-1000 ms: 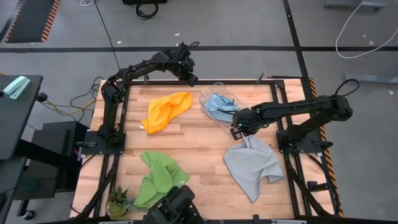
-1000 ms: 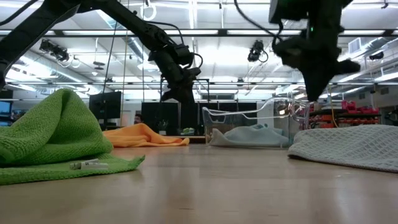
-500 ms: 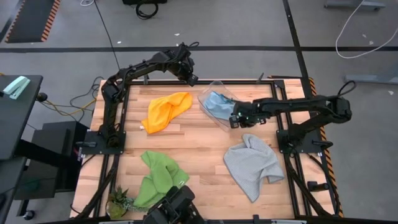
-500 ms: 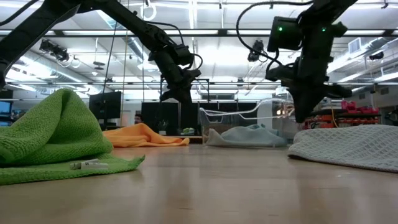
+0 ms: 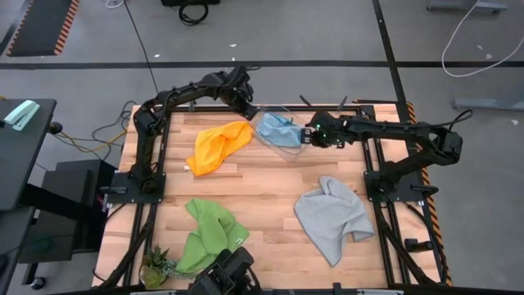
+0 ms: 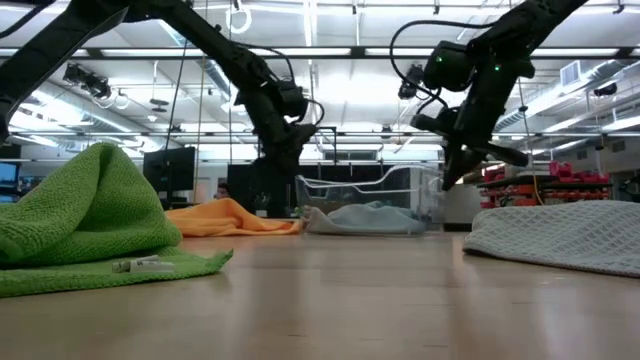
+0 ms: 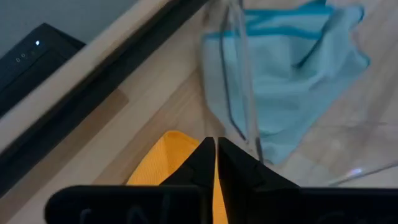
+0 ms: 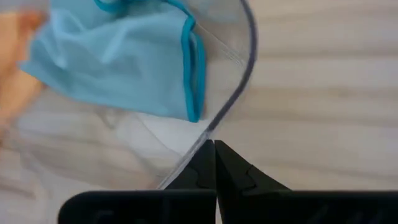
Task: Fold microfiber towels
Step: Adjust the transparent bin
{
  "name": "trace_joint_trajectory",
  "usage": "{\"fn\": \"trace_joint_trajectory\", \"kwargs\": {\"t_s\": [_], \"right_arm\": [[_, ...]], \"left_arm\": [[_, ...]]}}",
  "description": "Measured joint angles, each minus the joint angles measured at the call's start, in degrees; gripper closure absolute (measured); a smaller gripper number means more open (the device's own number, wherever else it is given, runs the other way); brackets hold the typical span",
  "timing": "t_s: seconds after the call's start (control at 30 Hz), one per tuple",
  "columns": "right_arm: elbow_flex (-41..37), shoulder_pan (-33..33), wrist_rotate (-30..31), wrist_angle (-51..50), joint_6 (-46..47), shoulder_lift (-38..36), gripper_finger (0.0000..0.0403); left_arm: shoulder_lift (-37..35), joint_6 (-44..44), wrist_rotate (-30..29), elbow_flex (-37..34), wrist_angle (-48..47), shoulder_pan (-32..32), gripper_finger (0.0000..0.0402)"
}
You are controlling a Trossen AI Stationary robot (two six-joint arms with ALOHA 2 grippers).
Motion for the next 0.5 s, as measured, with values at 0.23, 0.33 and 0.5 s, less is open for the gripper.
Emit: {"fn": "trace_joint_trajectory", "kwargs": {"t_s": [0.23, 0.33, 0.5], "right_arm": [[0.0, -3.01, 0.03, 2.85, -1.64, 0.04, 0.0403], [0.0, -4.37, 0.99, 3.72, -2.38, 0.04, 0.0403], [-0.02, -6.91, 2.46, 5.96, -3.26, 0.07, 0.0403]], "left_arm": [[0.2, -3.69, -0.18, -8.16, 11.4, 0.07, 0.0393], [0.2, -3.86, -0.17, -8.21, 12.37, -0.29, 0.0382], [0.15, -5.28, 1.68, -7.48, 12.97, -2.08, 0.038]]}}
